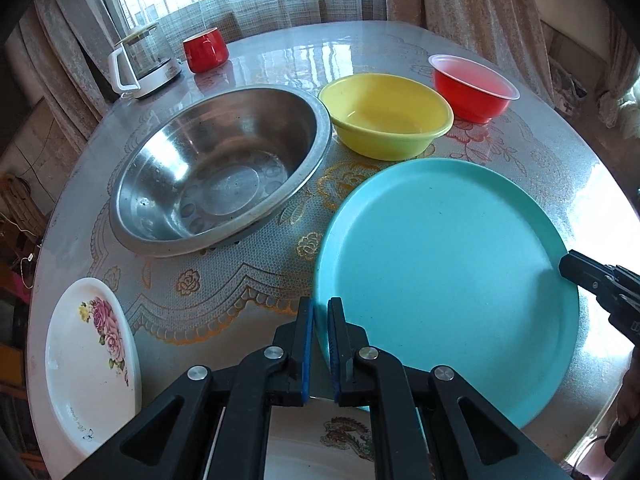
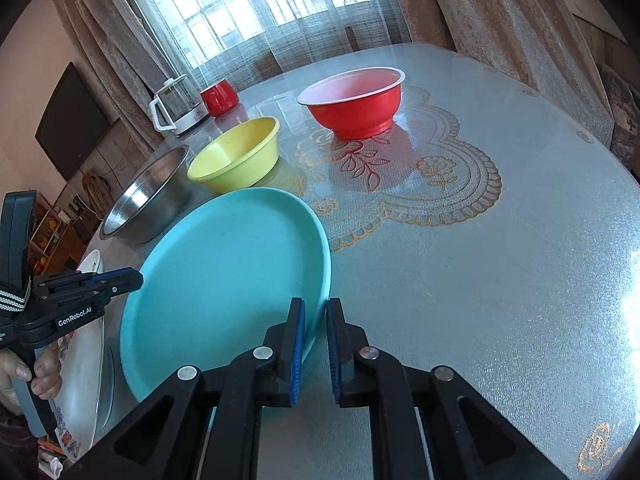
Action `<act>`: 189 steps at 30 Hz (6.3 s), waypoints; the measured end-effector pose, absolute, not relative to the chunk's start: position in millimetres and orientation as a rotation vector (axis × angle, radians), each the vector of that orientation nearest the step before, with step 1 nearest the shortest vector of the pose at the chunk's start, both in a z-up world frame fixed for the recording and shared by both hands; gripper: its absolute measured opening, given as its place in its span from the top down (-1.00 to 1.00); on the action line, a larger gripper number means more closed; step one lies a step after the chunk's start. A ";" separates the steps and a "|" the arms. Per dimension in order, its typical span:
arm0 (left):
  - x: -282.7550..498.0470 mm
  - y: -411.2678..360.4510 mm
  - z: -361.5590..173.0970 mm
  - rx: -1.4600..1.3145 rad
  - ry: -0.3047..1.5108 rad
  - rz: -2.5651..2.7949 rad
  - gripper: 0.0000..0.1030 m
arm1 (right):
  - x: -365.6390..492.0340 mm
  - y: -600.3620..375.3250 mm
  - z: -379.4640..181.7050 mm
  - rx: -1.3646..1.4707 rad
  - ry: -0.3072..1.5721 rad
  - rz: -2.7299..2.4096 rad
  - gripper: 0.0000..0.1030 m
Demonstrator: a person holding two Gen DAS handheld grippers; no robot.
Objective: Organize plates and bowls
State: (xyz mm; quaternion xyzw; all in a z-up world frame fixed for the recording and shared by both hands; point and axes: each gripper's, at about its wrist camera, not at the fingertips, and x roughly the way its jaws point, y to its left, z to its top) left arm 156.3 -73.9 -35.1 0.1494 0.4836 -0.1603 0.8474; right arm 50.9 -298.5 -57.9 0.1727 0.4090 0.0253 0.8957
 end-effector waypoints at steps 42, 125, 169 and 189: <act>99.3 121.5 4.4 -0.190 0.786 -0.038 0.52 | 60.8 -269.8 -26.4 0.235 0.818 0.063 0.27; 99.7 -9.8 29.3 -0.088 0.822 -0.333 0.64 | 94.9 -234.0 -3.8 0.512 0.865 0.359 0.76; 110.4 -37.8 5.1 -0.006 0.920 -0.316 0.61 | 85.4 -263.4 -52.0 0.356 0.989 0.223 0.73; 87.2 -26.0 2.3 -0.019 0.889 -0.298 0.58 | 85.6 -248.6 -47.6 0.222 0.927 0.100 0.76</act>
